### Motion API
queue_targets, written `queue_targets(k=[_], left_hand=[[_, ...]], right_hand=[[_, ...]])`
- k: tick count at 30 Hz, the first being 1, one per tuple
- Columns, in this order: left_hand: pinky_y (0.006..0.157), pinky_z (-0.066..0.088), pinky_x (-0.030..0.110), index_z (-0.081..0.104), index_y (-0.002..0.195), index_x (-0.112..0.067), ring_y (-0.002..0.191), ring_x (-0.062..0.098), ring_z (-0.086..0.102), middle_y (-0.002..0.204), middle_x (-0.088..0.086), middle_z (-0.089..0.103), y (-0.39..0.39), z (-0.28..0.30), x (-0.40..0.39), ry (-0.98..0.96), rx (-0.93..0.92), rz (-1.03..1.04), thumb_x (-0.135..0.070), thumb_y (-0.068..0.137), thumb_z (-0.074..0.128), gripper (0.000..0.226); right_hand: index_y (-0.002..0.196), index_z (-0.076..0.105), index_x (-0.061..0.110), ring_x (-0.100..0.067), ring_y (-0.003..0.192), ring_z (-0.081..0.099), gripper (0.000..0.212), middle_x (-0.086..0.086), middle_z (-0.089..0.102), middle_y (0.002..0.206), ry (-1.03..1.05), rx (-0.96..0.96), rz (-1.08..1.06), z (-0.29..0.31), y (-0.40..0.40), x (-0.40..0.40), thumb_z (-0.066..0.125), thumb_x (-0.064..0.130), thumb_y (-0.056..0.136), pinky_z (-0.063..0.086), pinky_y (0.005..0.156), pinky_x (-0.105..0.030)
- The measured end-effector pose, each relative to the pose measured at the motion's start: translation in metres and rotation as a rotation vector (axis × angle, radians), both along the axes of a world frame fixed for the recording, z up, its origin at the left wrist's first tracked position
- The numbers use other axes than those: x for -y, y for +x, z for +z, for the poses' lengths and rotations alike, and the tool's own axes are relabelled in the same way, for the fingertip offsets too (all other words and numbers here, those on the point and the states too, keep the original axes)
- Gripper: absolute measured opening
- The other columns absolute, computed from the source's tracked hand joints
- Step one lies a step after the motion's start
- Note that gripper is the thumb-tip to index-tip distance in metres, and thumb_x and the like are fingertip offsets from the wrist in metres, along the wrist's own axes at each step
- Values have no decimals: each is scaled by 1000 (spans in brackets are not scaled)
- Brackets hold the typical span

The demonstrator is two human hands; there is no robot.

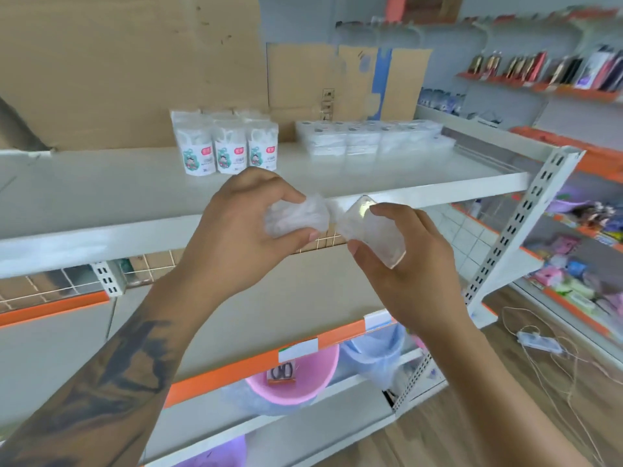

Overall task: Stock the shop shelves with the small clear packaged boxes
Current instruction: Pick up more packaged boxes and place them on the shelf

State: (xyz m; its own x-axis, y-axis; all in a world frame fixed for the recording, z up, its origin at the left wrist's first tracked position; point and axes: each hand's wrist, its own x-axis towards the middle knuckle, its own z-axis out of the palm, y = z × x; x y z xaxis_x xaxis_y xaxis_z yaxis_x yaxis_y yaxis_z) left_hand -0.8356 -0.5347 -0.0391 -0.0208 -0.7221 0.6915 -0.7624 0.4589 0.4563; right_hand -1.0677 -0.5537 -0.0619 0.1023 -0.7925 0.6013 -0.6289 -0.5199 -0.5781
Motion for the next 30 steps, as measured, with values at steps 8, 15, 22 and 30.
queue_targets(k=[8,15,22,30], left_hand=[[89,42,21,70,112,-31,104,10,55,112,-12,56,-36,8,68,14,20,5,-42,76,87,41],[91,47,31,68,116,-35,108,13,57,114,-13,56,-72,14,109,94,83,91,-49,78,82,42],[92,46,32,67,114,-38,107,12,56,113,-11,57,-137,25,160,178,63,186,-48,80,81,38],[88,43,26,68,109,-39,108,14,58,117,-6,61,-193,38,219,333,-23,306,-43,79,85,36]], right_hand=[[128,60,32,-9,117,55,46,18,57,122,5,10,-42,9,-31,73,76,41,86,43,93,-27],[127,61,29,-6,113,54,45,10,61,125,-25,24,11,11,-73,131,77,37,86,37,89,-11],[128,58,35,2,103,49,46,12,60,124,48,40,132,35,-144,213,76,43,87,39,82,-11],[131,54,37,-9,112,56,52,9,62,128,113,-150,315,65,-200,291,77,49,86,36,83,-19]])
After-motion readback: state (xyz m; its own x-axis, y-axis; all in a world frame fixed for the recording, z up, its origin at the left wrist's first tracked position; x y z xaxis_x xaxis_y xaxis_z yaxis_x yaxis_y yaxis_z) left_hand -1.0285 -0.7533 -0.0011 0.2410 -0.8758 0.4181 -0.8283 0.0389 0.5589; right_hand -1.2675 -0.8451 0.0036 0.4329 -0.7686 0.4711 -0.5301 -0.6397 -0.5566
